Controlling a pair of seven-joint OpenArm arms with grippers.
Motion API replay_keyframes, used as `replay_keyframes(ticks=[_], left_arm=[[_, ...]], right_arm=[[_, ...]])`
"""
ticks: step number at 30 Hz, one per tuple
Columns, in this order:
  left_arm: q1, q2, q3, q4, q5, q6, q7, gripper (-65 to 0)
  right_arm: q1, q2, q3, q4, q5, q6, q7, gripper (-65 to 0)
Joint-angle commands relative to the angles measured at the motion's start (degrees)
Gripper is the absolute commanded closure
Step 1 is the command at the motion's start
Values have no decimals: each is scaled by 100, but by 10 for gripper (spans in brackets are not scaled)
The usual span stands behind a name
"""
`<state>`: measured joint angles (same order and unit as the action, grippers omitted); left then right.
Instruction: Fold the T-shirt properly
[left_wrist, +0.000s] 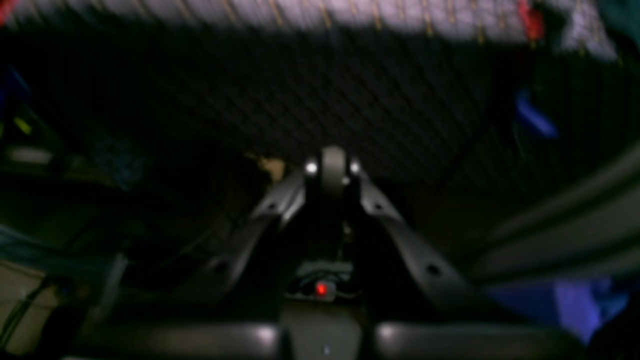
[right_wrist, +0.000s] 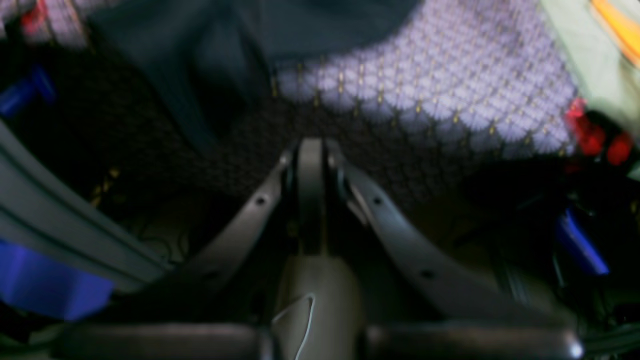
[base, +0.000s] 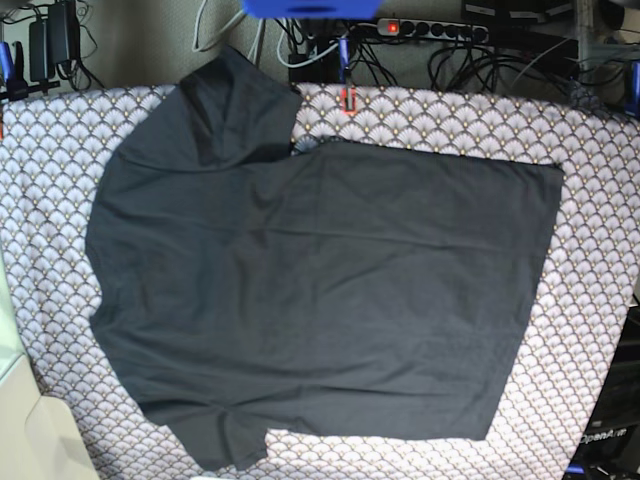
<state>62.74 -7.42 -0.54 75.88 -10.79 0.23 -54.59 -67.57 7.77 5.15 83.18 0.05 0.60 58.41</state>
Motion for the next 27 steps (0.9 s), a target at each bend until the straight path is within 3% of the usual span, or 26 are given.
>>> replay_keyframes(ticks=[1, 7, 9, 16, 20, 24, 27], left_arm=[[201, -18, 14, 294, 54, -36, -102, 0], [420, -106, -30, 1568, 54, -36, 452, 0], [438, -98, -215, 1850, 54, -36, 786, -14], [385, -45, -637, 2588, 46, -36, 1410, -168], [368, -89, -645, 2773, 46, -36, 1569, -195], [166, -54, -645, 2790, 46, -36, 1788, -195], [69, -54, -645, 2799, 46, -36, 2079, -203]], right_arm=[[-192, 19, 17, 293, 25, 6, 106, 0], [-456, 27, 8, 1805, 25, 23, -843, -4], [-447, 98, 8, 2192, 25, 173, -1265, -42], [36, 63, -18, 2869, 34, 1685, -2479, -154], [643, -43, -97, 2869, 52, 2265, -3226, -176], [1161, -52, -159, 2887, 685, 2801, -4079, -182], [1513, -52, -132, 2922, 1151, 2977, -4764, -182]])
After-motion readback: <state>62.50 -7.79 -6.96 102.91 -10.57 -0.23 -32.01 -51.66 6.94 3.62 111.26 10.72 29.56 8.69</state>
